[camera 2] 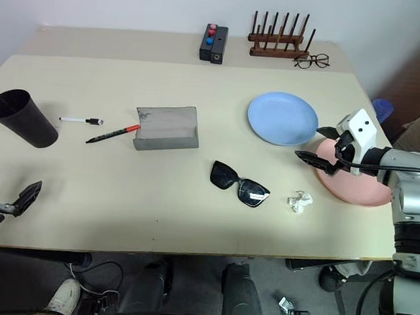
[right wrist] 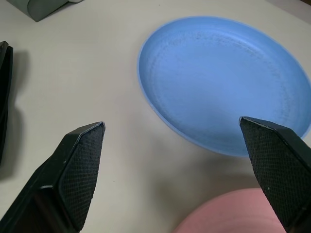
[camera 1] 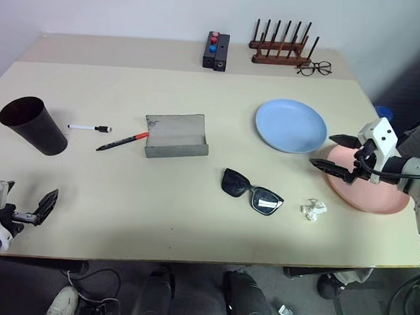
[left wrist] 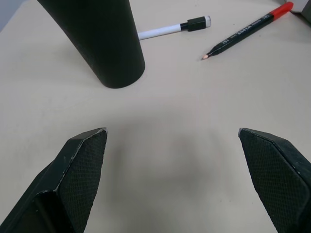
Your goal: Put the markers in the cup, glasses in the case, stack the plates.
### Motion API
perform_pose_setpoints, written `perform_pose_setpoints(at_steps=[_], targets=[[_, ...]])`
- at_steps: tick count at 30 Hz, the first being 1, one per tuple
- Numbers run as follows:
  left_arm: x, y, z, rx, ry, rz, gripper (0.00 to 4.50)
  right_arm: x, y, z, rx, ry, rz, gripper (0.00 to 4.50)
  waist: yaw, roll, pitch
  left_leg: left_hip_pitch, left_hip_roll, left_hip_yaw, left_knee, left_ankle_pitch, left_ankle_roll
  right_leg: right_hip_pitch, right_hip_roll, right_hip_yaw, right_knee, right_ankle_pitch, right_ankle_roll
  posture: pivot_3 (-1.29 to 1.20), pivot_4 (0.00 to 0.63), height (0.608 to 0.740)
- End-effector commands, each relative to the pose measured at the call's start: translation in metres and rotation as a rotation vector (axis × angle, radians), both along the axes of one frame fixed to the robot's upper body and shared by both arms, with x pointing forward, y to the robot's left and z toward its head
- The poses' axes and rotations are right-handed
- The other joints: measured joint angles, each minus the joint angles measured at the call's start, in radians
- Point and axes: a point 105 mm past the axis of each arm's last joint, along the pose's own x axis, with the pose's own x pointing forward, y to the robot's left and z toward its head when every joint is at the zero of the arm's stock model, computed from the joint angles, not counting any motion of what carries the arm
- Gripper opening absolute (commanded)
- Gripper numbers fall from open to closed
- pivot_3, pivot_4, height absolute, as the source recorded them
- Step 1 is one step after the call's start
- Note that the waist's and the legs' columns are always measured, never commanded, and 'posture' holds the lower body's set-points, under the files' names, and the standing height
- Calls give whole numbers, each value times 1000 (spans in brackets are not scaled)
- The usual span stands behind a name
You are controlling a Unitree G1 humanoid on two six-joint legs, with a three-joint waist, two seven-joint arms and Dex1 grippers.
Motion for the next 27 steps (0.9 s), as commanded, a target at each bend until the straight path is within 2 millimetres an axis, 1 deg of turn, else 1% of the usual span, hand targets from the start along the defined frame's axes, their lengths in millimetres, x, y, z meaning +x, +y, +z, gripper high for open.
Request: perform_pose_setpoints(at_steps=[1, 5, 10, 12, 15, 17, 20, 22, 23, 26, 27], targets=[[5, -7, 8, 26, -42, -19, 4446, 0, 2, 14, -19, -52, 10, 4500, 0, 0, 0, 0, 0, 0, 0, 0, 0, 0, 0, 0, 0, 0, 0, 0, 150, 738], [7, -7, 9, 23, -47, -21, 4446, -1, -1, 12, -20, -52, 9, 4500, 0, 0, 0, 0, 0, 0, 0, 0, 0, 0, 0, 0, 0, 0, 0, 0, 150, 738], [9, -7, 10, 26, -48, -24, 4446, 0, 2, 10, -17, -57, 18, 4500, 0, 0, 0, 0, 0, 0, 0, 0, 0, 0, 0, 0, 0, 0, 0, 0, 150, 738], [12, -9, 11, 28, -52, -31, 4446, 2, 4, 5, -17, -60, 21, 4500, 0, 0, 0, 0, 0, 0, 0, 0, 0, 0, 0, 0, 0, 0, 0, 0, 150, 738], [18, -13, 13, 19, -70, -38, 4446, 6, 11, -3, -16, -73, 26, 4500, 0, 0, 0, 1, 0, 0, 1, 0, 0, 1, 1, 0, 1, 0, 0, 0, 150, 738], [25, -19, 14, 6, -76, -54, 4446, 10, 21, -2, 8, -101, 32, 4500, 0, 0, 0, 1, 0, 0, 1, 0, 0, 1, 1, 0, 1, 0, 0, 0, 150, 738], [47, -33, 19, -25, -113, -70, 4446, 11, 34, -2, 28, -133, 51, 4500, 6, 0, 0, 1, 0, -1, 1, 0, 0, 2, 1, 0, 1, 0, 0, 0, 150, 738], [61, -40, 24, -46, -126, -66, 4446, 7, 43, -3, 35, -150, 65, 4500, 8, 0, -1, 1, 0, -1, 2, 0, 0, 2, 2, 0, 2, 1, 1, 0, 150, 738], [71, -42, 28, -62, -133, -54, 4446, 4, 48, -2, 45, -157, 75, 4500, 7, 0, -1, 1, 0, -1, 2, 0, 0, 3, 2, 0, 2, 1, 1, 0, 150, 738], [95, -48, 33, -97, -139, -36, 4446, -2, 57, -2, 66, -165, 82, 4500, 8, 0, -1, 1, 0, -2, 2, 0, 0, 3, 3, 0, 3, 2, 4, 0, 150, 738], [105, -54, 36, -85, -140, -39, 4446, -5, 59, -4, 71, -163, 81, 4500, 7, 0, -1, 1, 0, -2, 2, 0, 0, 3, 3, 0, 3, 2, 4, 0, 150, 738]])
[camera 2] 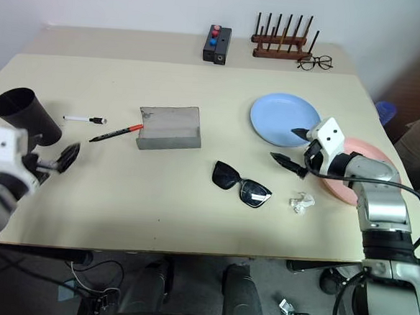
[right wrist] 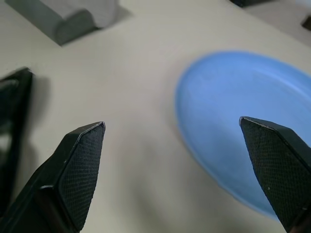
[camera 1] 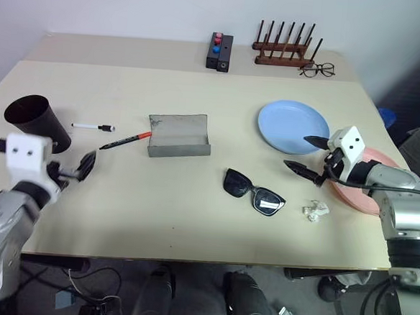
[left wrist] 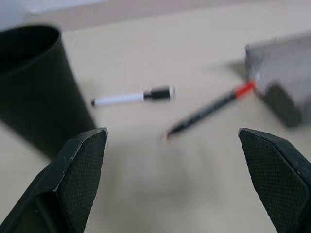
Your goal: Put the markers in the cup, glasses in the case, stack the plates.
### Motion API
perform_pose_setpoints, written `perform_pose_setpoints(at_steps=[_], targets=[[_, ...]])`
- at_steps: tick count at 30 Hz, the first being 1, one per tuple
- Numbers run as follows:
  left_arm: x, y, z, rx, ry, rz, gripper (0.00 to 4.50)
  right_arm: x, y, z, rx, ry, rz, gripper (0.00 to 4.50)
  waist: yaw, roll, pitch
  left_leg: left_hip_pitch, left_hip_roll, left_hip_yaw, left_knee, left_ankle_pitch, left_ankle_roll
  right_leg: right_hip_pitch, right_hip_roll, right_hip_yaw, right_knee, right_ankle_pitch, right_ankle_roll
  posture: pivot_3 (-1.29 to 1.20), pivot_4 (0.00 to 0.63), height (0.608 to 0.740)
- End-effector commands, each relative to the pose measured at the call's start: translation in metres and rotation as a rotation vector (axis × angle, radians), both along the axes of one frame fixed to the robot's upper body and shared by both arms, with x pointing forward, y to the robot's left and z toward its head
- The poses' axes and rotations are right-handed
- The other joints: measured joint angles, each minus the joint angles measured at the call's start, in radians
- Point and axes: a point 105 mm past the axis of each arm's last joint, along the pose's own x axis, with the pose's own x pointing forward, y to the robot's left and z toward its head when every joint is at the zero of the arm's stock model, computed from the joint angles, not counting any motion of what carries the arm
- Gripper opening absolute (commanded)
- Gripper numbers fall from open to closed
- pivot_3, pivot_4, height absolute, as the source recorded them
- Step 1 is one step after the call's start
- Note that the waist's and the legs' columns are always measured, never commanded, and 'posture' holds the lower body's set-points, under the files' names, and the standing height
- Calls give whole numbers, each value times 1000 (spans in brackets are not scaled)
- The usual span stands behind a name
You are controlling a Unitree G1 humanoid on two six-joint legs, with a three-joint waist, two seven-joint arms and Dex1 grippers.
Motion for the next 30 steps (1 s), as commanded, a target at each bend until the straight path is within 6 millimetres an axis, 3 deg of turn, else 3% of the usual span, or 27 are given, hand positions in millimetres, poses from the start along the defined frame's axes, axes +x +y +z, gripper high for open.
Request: perform_pose_setpoints(at_steps=[1, 5, 10, 14, 18, 21, 30], targets=[[24, -9, 4, 31, 20, 33, 4446, -8, 10, 11, 35, -50, 5, 4500, 0, 0, 0, 0, 0, 0, 0, 0, 0, 0, 0, 0, 0, 0, 0, 0, 150, 738], [50, -13, 7, 30, 76, 43, 4446, -11, 27, 5, 59, -37, 32, 4500, -7, 0, 0, 0, 0, 0, 1, 0, 0, 1, 0, 0, 0, 1, 3, 0, 150, 738], [70, -27, -2, -10, 210, -92, 4446, -9, 46, 8, 95, -50, 53, 4500, -8, 0, 0, 1, 0, -1, 0, 0, 0, 0, 1, 0, 1, 2, 5, 0, 150, 738], [82, -16, -9, 47, 317, -134, 4446, -19, 58, 21, 115, -58, 110, 4500, -6, 0, 0, 0, 0, -1, 0, 0, 0, -1, 1, 0, 1, 2, 5, 0, 150, 738], [86, -12, -17, 90, 421, -200, 4446, -47, 76, 34, 96, -18, 265, 4500, -3, 0, 0, 0, 0, -1, 0, 0, 0, -1, 1, 0, 1, 2, 5, 0, 150, 738], [89, -13, -20, 113, 453, -254, 4446, -63, 86, 33, 62, 21, 350, 4500, -2, 0, 0, 0, 0, -1, -1, 0, 0, -1, 0, 0, 1, 2, 5, 0, 150, 738], [97, -24, -36, 138, 532, -380, 4446, -81, 106, 17, 93, 61, 414, 4500, -3, -1, 0, 0, 0, -1, 0, 0, 0, -1, 0, 0, 1, 0, 3, 0, 150, 738]])
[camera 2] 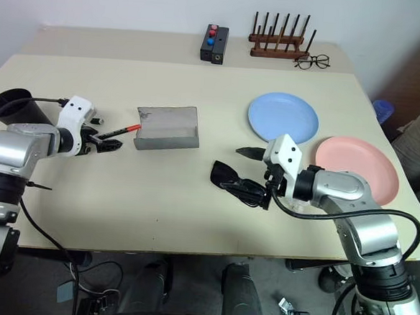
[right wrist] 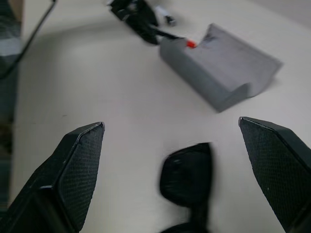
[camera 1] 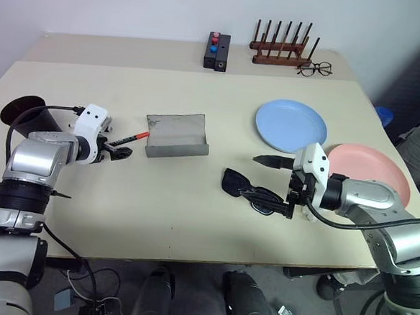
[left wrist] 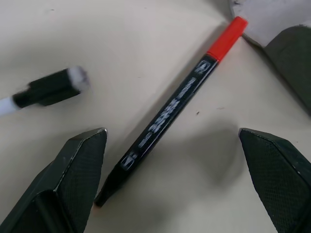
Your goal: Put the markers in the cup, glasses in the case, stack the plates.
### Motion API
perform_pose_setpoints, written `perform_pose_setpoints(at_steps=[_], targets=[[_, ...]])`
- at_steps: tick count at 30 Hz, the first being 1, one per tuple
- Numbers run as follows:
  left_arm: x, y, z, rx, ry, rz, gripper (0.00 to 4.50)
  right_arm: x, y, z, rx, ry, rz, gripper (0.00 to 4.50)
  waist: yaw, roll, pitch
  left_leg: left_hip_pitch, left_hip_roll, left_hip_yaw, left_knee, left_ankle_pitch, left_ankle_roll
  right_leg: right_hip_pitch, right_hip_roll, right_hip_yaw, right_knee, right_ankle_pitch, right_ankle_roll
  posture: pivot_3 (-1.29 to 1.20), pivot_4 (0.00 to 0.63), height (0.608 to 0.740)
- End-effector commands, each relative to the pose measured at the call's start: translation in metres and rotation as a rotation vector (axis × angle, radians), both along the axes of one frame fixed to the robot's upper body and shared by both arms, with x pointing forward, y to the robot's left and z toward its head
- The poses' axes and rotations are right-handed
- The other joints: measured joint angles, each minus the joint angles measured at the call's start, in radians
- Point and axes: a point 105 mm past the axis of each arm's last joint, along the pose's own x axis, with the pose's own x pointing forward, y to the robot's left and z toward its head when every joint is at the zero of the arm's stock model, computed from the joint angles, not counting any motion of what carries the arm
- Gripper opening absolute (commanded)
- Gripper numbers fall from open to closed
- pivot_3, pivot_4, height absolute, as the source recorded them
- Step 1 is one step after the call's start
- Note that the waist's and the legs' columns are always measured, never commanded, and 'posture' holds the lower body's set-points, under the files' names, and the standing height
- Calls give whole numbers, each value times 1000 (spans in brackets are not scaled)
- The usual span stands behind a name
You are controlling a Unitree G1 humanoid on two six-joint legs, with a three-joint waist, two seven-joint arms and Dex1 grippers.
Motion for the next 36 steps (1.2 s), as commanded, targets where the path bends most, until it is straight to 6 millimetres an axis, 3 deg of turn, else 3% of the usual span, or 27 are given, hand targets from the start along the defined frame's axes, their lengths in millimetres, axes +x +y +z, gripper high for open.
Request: perform_pose_setpoints(at_steps=[1, 4, 11, 19, 21, 25, 29, 33, 36], targets=[[3, -2, 6, 17, -2, -47, 4446, -8, 9, 6, 23, -36, 34, 4500, 0, 0, 0, 0, 0, 0, 0, 0, 0, 0, 0, 0, 0, 0, 0, 0, 150, 738], [6, 3, 5, 13, 7, -27, 3572, -9, 10, 4, 29, -36, 38, 4500, 0, 0, 0, 0, 0, 0, 0, 0, 0, 0, 0, 0, 0, 0, 0, 0, 150, 738], [7, 8, 2, 21, 21, -9, 27, -11, 9, 3, 37, -37, 39, 4500, 1, 0, 0, 0, 0, 0, 0, 0, 0, 0, 0, 0, 0, 0, 0, 0, 150, 738], [13, 6, 16, -25, -87, 9, 27, -9, 16, 4, 42, -44, 57, 4500, 4, 0, 0, 0, 0, 0, 0, 0, 0, 0, 0, 0, 1, 0, 0, 0, 150, 738], [19, 4, 36, -16, -234, 1, 27, -7, 19, 6, 42, -65, 54, 4500, 4, 0, 0, 0, 0, 0, 1, 0, 0, 0, 0, 0, 1, 0, 0, 0, 150, 738], [27, 10, 96, -36, -597, 97, 27, 7, 25, 21, 89, -131, 7, 4500, 4, 0, 0, 0, 0, 0, 1, 0, 0, 0, 0, 0, 1, 2, 3, 0, 150, 738], [15, 27, 156, -108, -926, 306, 27, 10, 45, 41, 177, -185, 36, 4500, 3, 0, 0, 0, 0, 0, 1, 0, 0, 0, 0, 0, 1, 4, 7, 0, 150, 738], [-6, 47, 189, 8, -1154, 491, 27, 11, 73, 58, 301, -197, 90, 4500, -3, 0, 0, 0, 0, 0, 0, 0, 0, 0, 0, 0, 1, 4, 8, 0, 150, 738], [-22, 64, 201, 59, -1252, 645, 27, 11, 96, 70, 396, -194, 128, 4500, -2, 0, 0, 1, 0, -1, 1, 0, 0, 0, 0, 0, 2, 5, 8, 0, 150, 738]])
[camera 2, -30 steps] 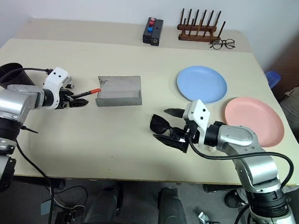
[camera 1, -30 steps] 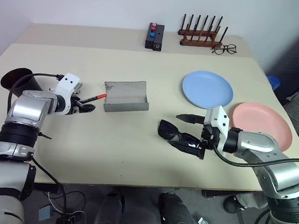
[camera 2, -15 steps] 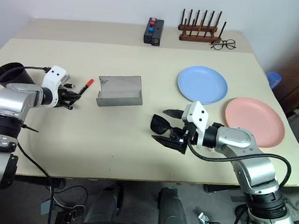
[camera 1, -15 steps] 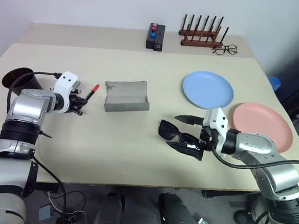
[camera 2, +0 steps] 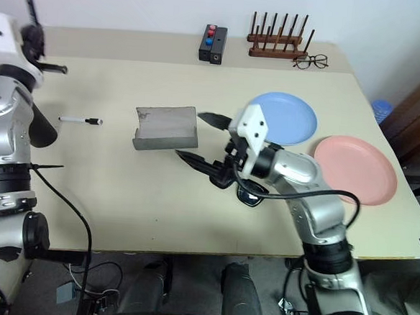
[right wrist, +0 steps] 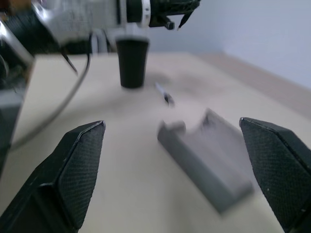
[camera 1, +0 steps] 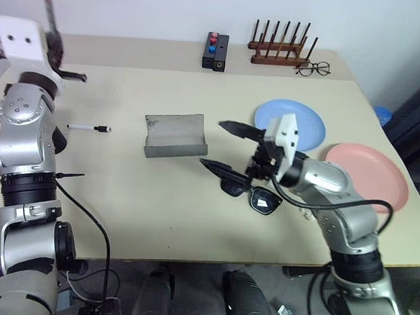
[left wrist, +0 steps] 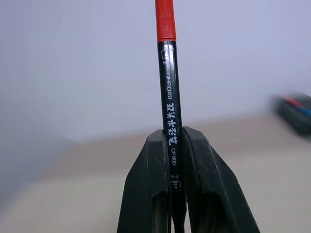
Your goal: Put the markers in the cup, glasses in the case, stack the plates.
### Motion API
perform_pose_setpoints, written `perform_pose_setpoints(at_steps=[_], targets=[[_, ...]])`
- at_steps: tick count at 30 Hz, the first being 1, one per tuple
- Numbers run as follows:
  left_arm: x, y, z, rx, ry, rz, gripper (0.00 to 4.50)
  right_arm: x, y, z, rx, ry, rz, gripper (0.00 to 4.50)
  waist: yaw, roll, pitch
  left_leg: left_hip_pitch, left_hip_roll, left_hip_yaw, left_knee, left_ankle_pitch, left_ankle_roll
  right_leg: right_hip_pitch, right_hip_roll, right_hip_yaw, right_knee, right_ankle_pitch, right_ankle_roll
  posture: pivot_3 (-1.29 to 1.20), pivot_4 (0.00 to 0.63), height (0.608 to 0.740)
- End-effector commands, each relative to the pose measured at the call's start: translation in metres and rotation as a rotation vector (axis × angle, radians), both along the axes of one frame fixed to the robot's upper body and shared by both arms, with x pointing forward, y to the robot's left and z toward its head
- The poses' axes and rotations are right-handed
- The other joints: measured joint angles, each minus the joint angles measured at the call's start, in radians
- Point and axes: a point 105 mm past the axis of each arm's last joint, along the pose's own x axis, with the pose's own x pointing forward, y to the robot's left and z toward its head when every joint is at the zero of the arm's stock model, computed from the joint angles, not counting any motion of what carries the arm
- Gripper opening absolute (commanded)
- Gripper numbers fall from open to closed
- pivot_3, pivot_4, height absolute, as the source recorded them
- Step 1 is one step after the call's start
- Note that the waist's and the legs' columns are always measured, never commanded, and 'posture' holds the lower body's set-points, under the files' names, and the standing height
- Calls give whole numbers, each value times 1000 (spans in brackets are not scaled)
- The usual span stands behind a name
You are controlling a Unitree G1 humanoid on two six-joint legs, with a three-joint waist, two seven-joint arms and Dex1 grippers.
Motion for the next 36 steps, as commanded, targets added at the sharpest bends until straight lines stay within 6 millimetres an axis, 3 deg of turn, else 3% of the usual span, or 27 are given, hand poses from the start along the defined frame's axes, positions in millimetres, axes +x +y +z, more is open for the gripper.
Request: perform_pose_setpoints(at_steps=[1, 8, 17, 36], targets=[[-27, 22, 26, 3, -162, 185, 27, -4, 22, 18, 90, -35, 57, 4500, 0, 0, 0, 0, 0, 0, 0, 0, 0, 0, 0, 0, 0, 0, 0, 0, 150, 738], [-52, 50, 4, -59, -200, 350, 27, 0, 56, 16, 131, -12, 67, 4500, 4, 0, 0, 0, 0, 0, 0, 0, 0, 0, 0, 0, 0, 0, 0, 0, 150, 738], [-66, 70, -42, -181, -148, 425, 27, 3, 61, 5, 120, 16, 48, 4500, 6, -2, -1, 0, 0, 0, 0, 0, -1, 0, 0, 0, 1, 0, 0, 0, 150, 738], [-46, 54, -79, -208, -69, 346, 27, 3, 57, 0, 107, 19, 43, 4500, 4, -2, -2, 0, 0, 0, 0, 0, -1, 0, 0, 0, 0, 0, 0, 0, 150, 738]])
